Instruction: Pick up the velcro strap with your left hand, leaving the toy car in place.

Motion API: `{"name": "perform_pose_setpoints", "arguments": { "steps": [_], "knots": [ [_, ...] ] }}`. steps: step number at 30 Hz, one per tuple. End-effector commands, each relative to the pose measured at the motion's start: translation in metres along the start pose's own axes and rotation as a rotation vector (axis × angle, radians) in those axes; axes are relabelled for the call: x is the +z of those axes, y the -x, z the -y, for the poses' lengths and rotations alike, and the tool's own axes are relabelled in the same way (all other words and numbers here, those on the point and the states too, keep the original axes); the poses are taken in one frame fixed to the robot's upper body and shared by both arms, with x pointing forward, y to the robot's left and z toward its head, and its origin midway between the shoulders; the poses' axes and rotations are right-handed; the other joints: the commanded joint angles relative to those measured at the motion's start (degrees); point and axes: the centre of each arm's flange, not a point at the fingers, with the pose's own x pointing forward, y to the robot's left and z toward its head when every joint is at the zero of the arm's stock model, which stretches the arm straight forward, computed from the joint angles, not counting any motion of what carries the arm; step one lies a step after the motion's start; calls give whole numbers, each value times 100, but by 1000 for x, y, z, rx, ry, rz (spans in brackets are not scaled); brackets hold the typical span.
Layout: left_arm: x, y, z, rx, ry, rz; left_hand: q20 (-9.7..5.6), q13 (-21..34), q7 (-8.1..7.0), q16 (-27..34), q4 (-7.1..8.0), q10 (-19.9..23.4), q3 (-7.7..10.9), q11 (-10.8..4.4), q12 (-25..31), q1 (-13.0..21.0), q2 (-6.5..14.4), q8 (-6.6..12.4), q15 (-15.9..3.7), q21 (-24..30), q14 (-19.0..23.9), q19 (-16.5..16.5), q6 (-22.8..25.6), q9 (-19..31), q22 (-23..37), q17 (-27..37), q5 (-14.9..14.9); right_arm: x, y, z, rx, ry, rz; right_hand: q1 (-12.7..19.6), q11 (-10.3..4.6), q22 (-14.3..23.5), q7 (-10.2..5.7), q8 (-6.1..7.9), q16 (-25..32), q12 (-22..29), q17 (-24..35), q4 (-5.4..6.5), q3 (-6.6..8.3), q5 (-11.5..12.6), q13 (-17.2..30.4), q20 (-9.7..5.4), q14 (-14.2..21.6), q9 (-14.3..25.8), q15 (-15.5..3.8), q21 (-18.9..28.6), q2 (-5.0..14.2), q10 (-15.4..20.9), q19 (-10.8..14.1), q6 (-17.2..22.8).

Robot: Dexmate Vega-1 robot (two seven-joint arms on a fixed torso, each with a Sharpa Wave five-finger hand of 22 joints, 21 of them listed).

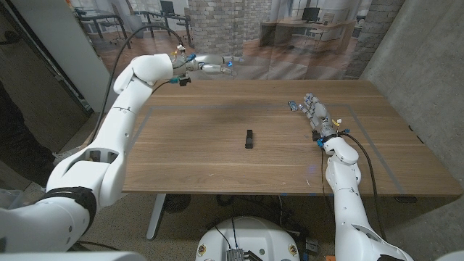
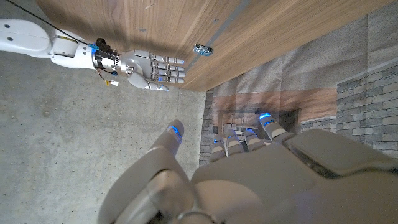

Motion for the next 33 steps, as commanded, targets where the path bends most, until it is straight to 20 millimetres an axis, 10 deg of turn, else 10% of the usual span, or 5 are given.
{"name": "perform_pose_setpoints", "arguments": {
  "steps": [1,22,27,33],
  "knots": [
    [19,-15,-16,-73,-126,30,-30,22,-47,-5,-64,-44,6,-55,-22,94,3,-20,-245,-29,-199,-264,-69,26,12,12,15,-2,-1,0,-5,-2,6,65,32,16,57,19,57,-7,13,-35,31,-8,27,3,-43,10,36,55,55,51,41,25],
    [48,-31,-29,-171,-296,67,-72,35,-184,3,-205,-9,-146,-237,-34,189,-127,-14,-297,-68,-258,-305,-172,31,20,17,53,-3,-2,2,-16,-6,19,61,27,16,61,19,55,-16,12,-50,31,-11,28,9,-40,11,39,56,40,60,46,28],
    [56,-34,-32,-194,-351,75,276,43,-276,48,-346,43,-233,-336,-36,308,-247,23,-264,-50,-181,-205,-176,37,22,21,87,-4,-1,3,-17,-10,20,61,31,16,62,18,54,-17,10,-55,31,-11,28,11,-39,11,46,57,31,65,47,29],
    [63,-40,-34,-231,-400,85,284,46,-309,48,-393,56,-263,-382,-40,360,-276,26,-256,-43,-173,-167,-194,39,25,23,106,-5,0,4,-23,-14,22,52,41,16,66,18,53,-20,10,-54,26,-13,29,14,-39,11,49,57,17,66,49,30]
  ]
}}
